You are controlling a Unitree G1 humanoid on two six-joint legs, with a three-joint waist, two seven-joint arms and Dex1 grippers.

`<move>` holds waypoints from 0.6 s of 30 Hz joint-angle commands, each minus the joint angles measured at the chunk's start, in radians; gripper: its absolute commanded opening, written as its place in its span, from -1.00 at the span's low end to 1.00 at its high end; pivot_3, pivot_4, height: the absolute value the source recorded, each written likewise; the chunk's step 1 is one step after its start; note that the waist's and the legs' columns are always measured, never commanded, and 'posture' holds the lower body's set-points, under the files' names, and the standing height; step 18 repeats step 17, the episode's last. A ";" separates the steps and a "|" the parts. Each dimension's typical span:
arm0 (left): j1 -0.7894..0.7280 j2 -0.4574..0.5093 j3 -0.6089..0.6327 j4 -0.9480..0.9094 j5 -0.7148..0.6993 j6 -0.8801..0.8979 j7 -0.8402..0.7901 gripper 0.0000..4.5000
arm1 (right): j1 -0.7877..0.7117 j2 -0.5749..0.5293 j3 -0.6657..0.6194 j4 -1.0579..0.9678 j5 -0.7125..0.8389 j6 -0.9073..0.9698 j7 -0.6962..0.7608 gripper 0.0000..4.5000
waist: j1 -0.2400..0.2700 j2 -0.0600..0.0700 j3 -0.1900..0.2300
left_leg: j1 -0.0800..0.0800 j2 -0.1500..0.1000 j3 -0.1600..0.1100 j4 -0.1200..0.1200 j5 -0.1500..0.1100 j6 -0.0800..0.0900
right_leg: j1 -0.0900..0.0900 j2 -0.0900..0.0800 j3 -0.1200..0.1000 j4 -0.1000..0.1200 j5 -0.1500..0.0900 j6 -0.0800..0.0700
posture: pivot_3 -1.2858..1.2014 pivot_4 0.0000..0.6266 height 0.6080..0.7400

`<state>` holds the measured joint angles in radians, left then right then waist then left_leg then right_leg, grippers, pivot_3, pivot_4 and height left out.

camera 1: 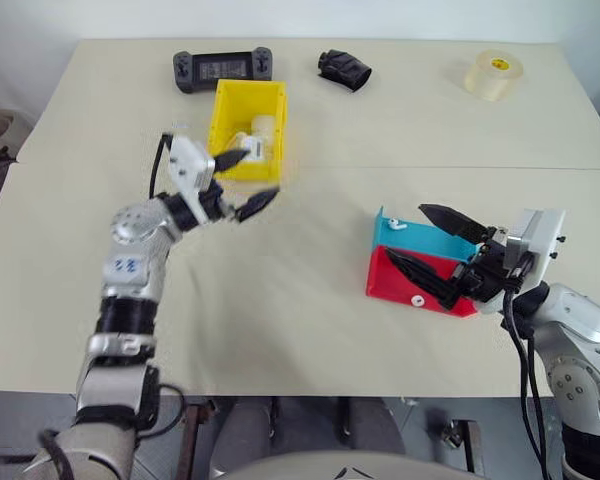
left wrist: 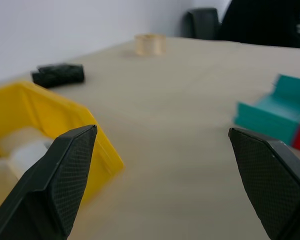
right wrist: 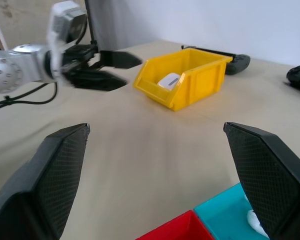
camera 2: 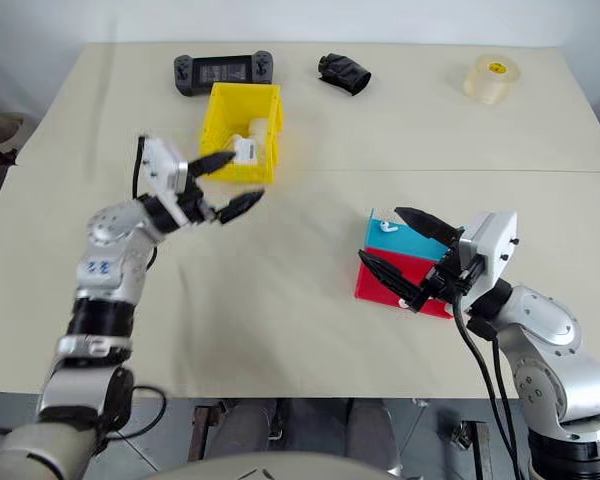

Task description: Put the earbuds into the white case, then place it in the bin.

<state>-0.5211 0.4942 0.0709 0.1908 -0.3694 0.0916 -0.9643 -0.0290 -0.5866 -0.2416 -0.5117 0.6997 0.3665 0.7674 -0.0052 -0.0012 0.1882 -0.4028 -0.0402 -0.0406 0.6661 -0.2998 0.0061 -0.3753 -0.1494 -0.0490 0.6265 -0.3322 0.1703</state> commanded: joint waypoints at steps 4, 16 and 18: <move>0.271 0.159 0.116 -0.216 -0.147 -0.019 -0.210 0.99 | -0.025 -0.057 -0.048 0.064 -0.003 -0.045 0.085 1.00 | 0.005 0.001 0.000 | 0.001 0.004 0.000 -0.001 0.000 0.000 | 0.000 0.000 0.001 -0.001 0.000 -0.001 | 0.03 -0.52 1.00; 0.320 0.163 0.186 -0.372 -0.054 0.067 0.101 0.99 | -0.022 -0.124 -0.079 0.183 -0.028 -0.082 0.209 1.00 | 0.024 0.001 0.000 | 0.001 0.001 0.000 -0.001 -0.001 0.001 | 0.001 -0.001 0.000 -0.002 0.000 -0.001 | 0.03 -0.52 1.00; 0.317 0.160 0.184 -0.380 -0.045 0.060 0.117 0.99 | -0.022 -0.122 -0.080 0.190 -0.032 -0.086 0.209 1.00 | 0.024 0.001 0.000 | 0.001 0.001 0.000 -0.001 -0.001 0.001 | 0.001 -0.001 0.000 -0.002 0.000 -0.001 | 0.03 -0.52 1.00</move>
